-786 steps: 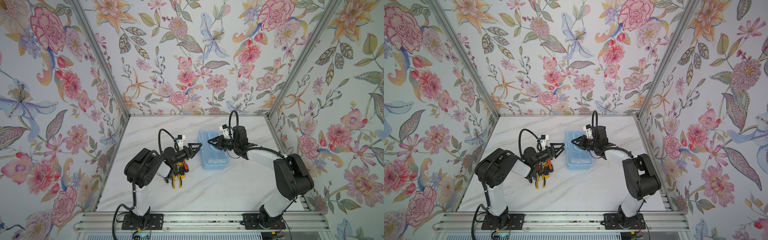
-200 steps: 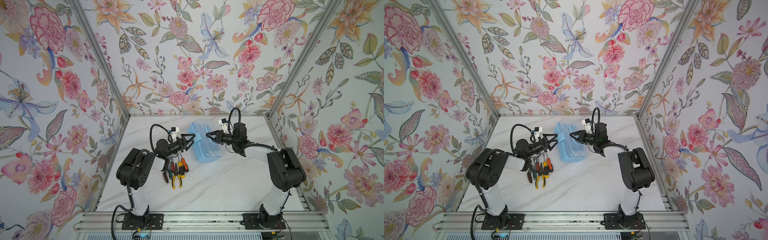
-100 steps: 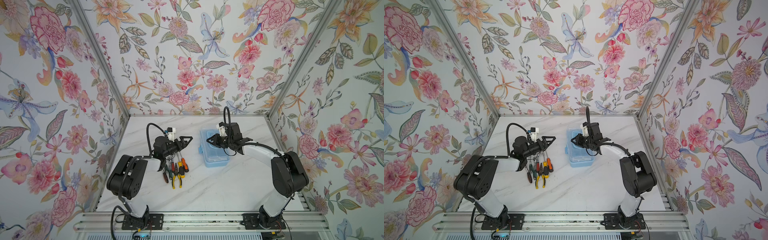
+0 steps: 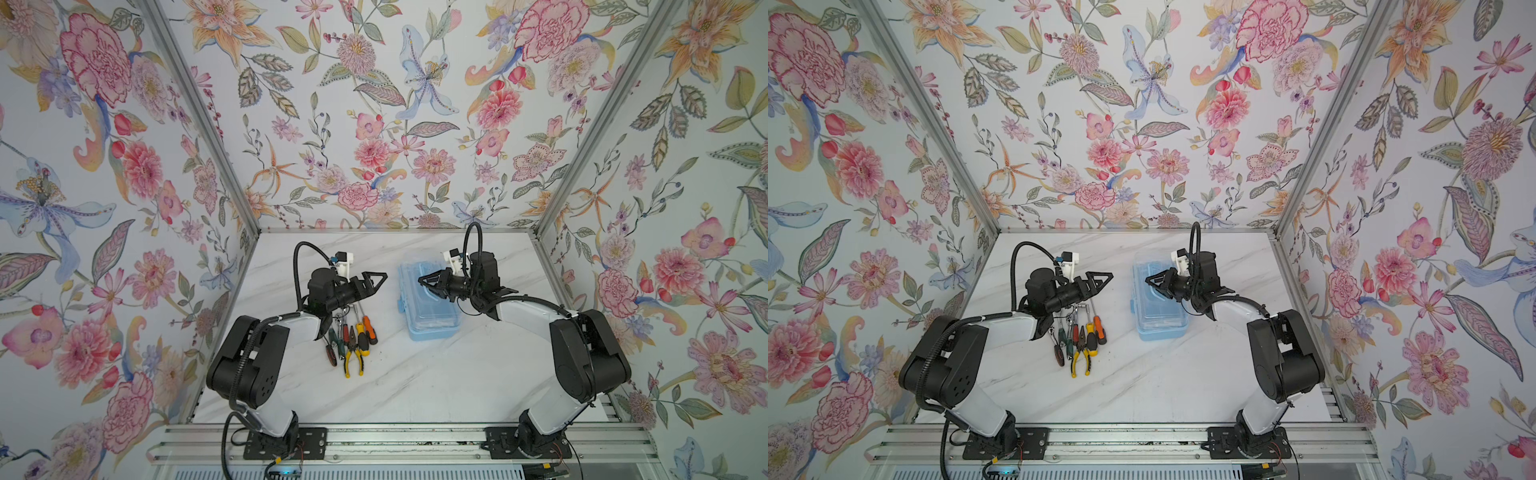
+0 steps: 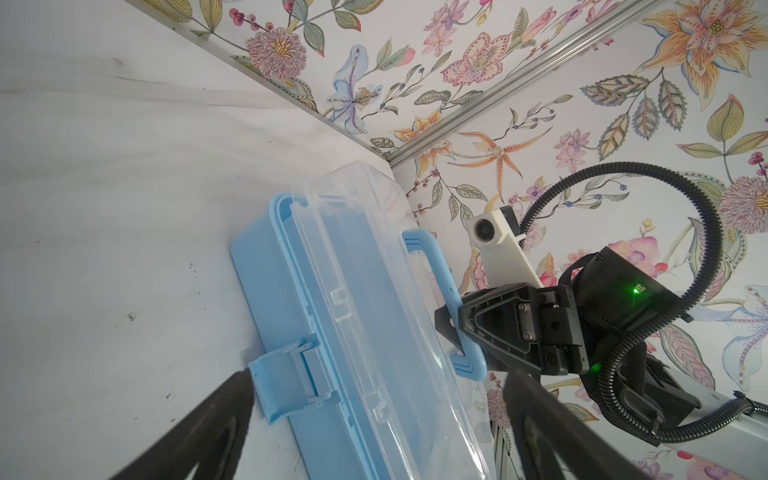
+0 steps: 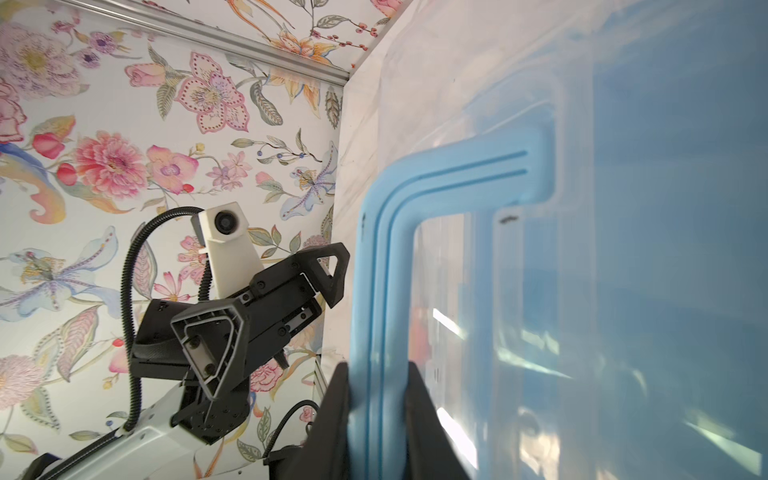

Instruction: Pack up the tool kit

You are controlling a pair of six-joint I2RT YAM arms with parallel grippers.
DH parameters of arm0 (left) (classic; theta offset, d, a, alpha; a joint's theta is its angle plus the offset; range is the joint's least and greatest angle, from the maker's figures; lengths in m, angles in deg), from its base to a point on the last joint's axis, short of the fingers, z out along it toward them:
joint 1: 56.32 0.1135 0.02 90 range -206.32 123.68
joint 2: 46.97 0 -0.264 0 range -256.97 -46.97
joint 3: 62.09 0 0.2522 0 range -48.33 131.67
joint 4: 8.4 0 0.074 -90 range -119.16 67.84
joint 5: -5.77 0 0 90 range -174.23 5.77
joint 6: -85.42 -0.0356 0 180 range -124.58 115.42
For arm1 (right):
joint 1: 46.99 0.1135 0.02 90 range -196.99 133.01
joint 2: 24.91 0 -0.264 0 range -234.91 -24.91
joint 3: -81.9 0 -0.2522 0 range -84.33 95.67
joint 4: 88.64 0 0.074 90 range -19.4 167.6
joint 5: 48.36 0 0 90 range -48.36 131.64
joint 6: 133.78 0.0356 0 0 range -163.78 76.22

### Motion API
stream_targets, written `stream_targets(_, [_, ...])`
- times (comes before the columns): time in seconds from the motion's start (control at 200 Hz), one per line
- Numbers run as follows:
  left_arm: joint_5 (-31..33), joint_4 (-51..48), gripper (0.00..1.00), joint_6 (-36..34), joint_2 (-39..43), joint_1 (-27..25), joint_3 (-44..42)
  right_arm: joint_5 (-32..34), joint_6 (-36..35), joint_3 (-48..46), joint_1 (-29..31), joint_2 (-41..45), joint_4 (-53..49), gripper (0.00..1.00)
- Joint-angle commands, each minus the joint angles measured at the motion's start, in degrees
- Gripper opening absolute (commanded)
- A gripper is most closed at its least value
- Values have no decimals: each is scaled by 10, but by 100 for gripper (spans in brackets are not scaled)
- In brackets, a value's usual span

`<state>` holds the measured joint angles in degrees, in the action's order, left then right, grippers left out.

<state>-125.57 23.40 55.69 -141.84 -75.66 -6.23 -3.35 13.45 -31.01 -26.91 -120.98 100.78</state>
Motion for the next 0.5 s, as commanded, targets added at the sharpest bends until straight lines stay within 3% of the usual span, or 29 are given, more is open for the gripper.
stream_targets(0.0, [-6, 2, 98, -18, -11, -23, 28, -70, 114, -35, -6, 9, 137, 0])
stream_targets(0.22, [-27, 43, 99, 13, -40, -53, 57, -105, 279, -73, -15, -21, 356, 0])
stream_targets(0.495, [-35, 49, 99, 20, -64, -73, 86, -114, 279, -74, -17, -32, 370, 0])
